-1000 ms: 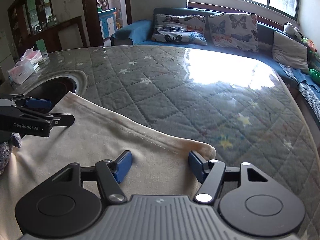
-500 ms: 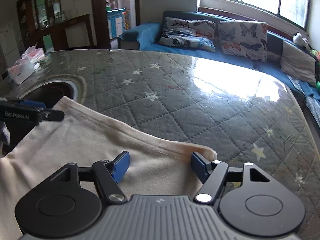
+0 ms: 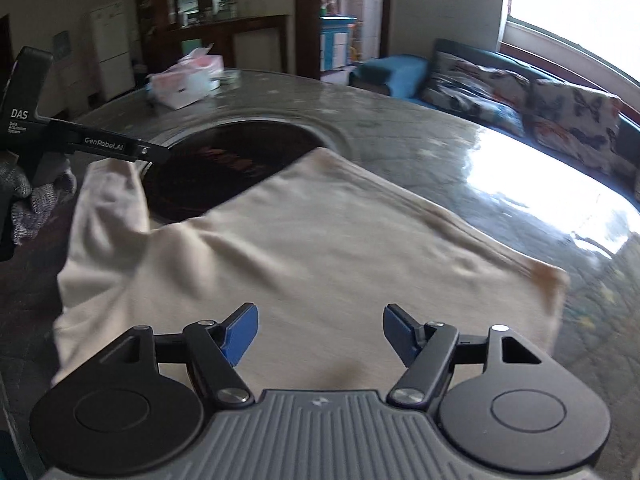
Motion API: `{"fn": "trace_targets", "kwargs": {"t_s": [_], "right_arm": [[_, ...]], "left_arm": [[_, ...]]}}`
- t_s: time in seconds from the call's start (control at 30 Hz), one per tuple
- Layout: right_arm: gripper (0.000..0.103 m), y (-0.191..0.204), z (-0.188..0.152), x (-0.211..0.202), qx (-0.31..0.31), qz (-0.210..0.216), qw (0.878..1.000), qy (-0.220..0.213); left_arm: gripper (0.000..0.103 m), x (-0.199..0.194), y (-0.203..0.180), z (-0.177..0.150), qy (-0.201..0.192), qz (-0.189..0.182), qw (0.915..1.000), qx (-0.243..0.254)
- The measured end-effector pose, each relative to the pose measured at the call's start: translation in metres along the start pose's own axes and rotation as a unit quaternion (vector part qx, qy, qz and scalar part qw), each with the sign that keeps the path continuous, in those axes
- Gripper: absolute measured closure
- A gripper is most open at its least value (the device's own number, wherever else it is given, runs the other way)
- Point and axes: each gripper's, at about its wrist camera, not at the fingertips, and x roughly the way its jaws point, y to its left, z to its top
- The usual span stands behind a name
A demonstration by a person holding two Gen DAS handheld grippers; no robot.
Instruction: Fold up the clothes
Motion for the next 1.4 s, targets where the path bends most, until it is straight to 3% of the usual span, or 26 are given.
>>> {"fn": "trace_targets", "kwargs": {"t_s": [0.17,0.3,0.43,0.6,0.7,0.77,0.83,1.23,1.4], "right_arm": [[0.032,0.016,0.017,0.020,-0.003,-0.016,1.000,-0.013],[0.032,0.026,0.025,0.039,0.005,-0.040,0.999,-0.014],[0.031,0.045,0.027,0.043,-0.008,-0.018,1.000,-0.016],[0.027,0.075,0.026,0.035,-0.064,0.000,0.998,-0.022],[0.025,0.079,0.027,0.029,-0.064,-0.008,0.997,-0.031],[0.023,0.082,0.026,0.027,-0.066,-0.005,0.998,-0.024],[0.023,0.086,0.023,0.025,-0.076,-0.002,0.997,-0.018],[0.021,0.123,-0.005,0.002,-0.117,0.069,0.991,-0.004],[0.021,0.105,-0.013,-0.022,-0.089,0.052,0.995,-0.011]], "left_arm": [[0.012,-0.007,0.032,-0.016,0.008,0.036,0.9989,-0.029],[0.013,-0.009,0.046,-0.025,0.016,0.037,0.9980,-0.049],[0.017,-0.004,0.054,-0.030,0.021,0.027,0.9974,-0.063],[0.041,-0.007,0.061,-0.032,0.008,0.019,0.9975,-0.067],[0.062,-0.008,0.062,-0.031,-0.001,0.013,0.9977,-0.066],[0.082,-0.009,0.062,-0.031,-0.005,0.010,0.9978,-0.066],[0.089,-0.010,0.062,-0.031,-0.009,0.012,0.9978,-0.064],[0.092,-0.013,0.071,-0.034,-0.013,0.039,0.9974,-0.060],[0.088,-0.014,0.073,-0.034,-0.011,0.037,0.9973,-0.062]]}}
